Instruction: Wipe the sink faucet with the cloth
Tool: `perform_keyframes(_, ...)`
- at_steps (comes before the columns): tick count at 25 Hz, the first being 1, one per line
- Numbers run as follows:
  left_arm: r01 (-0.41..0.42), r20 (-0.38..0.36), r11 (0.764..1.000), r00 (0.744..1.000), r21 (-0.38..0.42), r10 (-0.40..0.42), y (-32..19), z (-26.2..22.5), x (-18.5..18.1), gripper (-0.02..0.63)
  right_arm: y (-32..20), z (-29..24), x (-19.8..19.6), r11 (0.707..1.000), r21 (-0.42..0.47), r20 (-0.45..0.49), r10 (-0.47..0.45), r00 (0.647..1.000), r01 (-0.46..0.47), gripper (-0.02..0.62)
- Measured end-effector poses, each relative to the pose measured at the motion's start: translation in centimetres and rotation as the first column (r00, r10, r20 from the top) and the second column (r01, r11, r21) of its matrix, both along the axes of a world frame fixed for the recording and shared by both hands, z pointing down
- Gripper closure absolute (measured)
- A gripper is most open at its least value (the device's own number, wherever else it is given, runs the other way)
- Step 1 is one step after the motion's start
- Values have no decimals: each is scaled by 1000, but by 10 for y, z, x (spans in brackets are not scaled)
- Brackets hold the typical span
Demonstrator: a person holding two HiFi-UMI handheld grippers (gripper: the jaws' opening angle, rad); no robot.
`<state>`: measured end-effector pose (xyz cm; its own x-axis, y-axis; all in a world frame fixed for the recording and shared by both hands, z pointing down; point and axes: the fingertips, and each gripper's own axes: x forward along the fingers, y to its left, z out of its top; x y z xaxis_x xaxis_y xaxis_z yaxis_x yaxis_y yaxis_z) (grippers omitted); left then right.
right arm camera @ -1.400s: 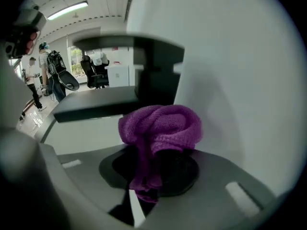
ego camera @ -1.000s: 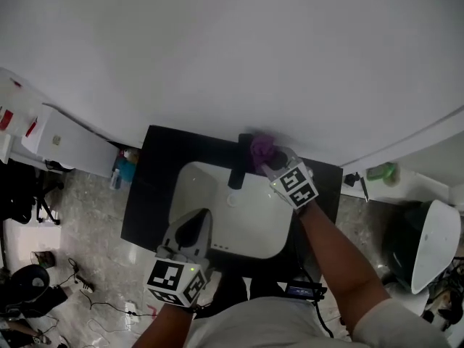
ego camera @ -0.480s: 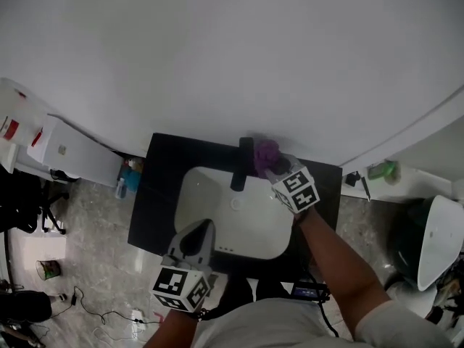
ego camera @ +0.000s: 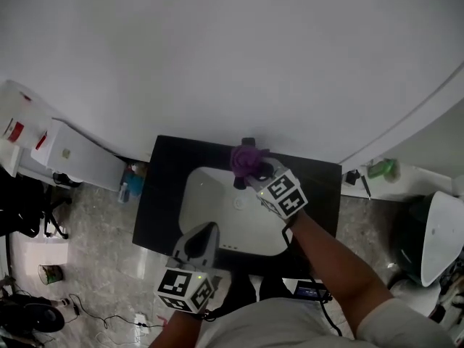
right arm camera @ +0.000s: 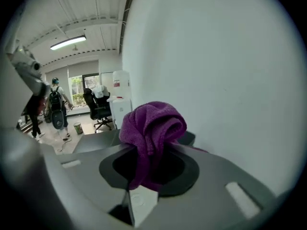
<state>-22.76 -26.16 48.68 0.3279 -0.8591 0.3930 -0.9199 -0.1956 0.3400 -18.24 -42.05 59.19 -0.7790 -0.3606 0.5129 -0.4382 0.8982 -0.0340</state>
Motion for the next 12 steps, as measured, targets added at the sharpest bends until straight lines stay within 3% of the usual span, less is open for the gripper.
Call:
perform_keyframes(3,13,-8,1000,1000,-3,-13,4,1,-11,600,60,23,-6,995,-39,-48,-93,995,91,511)
perform_keyframes(9,-15,17,1000,1000,-19,15,9,3,-8,600,15,51,-22,993,73,-142,-77,987,88,509)
perform_keyframes(12,-14,15,1000,1000,-11,14,14,-2,-7,600,28,57,-17,997,35,-110,-58,992,63,509)
